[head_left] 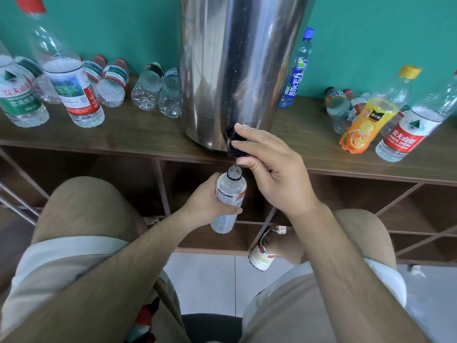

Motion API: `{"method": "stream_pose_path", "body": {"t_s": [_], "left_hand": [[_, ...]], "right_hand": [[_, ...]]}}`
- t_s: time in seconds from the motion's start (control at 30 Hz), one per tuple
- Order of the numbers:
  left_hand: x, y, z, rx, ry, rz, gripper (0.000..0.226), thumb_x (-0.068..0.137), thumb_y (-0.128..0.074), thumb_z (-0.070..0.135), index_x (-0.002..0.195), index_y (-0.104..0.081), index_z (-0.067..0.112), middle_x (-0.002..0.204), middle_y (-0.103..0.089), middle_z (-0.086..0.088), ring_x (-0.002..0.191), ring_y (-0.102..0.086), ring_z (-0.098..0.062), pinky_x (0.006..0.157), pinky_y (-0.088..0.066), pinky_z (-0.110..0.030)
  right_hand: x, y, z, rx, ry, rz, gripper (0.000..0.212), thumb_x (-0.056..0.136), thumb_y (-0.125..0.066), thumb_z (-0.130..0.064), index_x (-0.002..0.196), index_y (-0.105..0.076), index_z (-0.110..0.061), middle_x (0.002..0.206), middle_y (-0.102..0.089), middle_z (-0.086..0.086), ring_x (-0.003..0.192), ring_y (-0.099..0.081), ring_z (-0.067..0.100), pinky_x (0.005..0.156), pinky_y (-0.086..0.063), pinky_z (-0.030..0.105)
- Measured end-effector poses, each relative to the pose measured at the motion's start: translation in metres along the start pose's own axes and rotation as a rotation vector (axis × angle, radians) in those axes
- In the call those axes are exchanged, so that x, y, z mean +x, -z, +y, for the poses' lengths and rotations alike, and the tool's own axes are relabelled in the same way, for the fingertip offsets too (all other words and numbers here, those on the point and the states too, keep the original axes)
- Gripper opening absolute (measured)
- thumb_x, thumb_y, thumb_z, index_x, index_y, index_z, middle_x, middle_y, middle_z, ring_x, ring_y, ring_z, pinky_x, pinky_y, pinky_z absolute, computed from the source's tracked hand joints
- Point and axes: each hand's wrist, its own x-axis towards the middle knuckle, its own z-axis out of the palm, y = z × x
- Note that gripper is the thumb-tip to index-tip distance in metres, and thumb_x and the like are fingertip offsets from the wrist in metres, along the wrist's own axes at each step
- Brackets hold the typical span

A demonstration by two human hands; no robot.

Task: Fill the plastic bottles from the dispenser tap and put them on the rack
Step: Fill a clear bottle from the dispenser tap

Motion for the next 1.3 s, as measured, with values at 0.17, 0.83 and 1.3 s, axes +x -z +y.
{"method": "stream_pose_path", "body": {"t_s": [0.17, 0.83, 1.3], "left_hand": [[0.0, -0.001, 0.001, 0.015, 0.007, 0.01, 0.076, 0.07, -0.096, 0.022, 0.133, -0.053, 0.029, 0.122, -0.067, 0.011, 0.117, -0.064, -0.012, 0.107, -0.053, -0.046], [-0.001, -0.001, 0.001, 0.042, -0.013, 0.031, 0.073, 0.07, -0.096, 0.021, 0.129, -0.054, 0.033, 0.118, -0.066, 0.017, 0.112, -0.065, -0.009, 0.1, -0.054, -0.033], [-0.009, -0.006, 0.003, 0.073, -0.059, -0.003, 0.076, 0.069, -0.096, 0.024, 0.132, -0.054, 0.033, 0.119, -0.068, 0.014, 0.113, -0.066, -0.011, 0.104, -0.054, -0.045]], "right_hand": [[0.005, 0.0, -0.003, -0.038, -0.023, 0.055, 0.019, 0.099, -0.067, -0.001, 0.116, -0.076, -0.002, 0.136, -0.068, 0.011, 0.129, -0.063, 0.023, 0.111, -0.049, 0.04], [-0.02, 0.005, 0.077, -0.288, -0.832, 0.037, 0.06, 0.091, -0.076, -0.044, 0.143, -0.057, -0.019, 0.128, -0.068, -0.003, 0.124, -0.052, 0.024, 0.112, -0.039, 0.044], [-0.031, 0.011, 0.01, 0.009, -0.631, -0.245, 0.049, 0.09, -0.079, -0.02, 0.131, -0.055, -0.032, 0.112, -0.062, -0.022, 0.076, -0.061, 0.01, 0.079, -0.055, 0.025]]}}
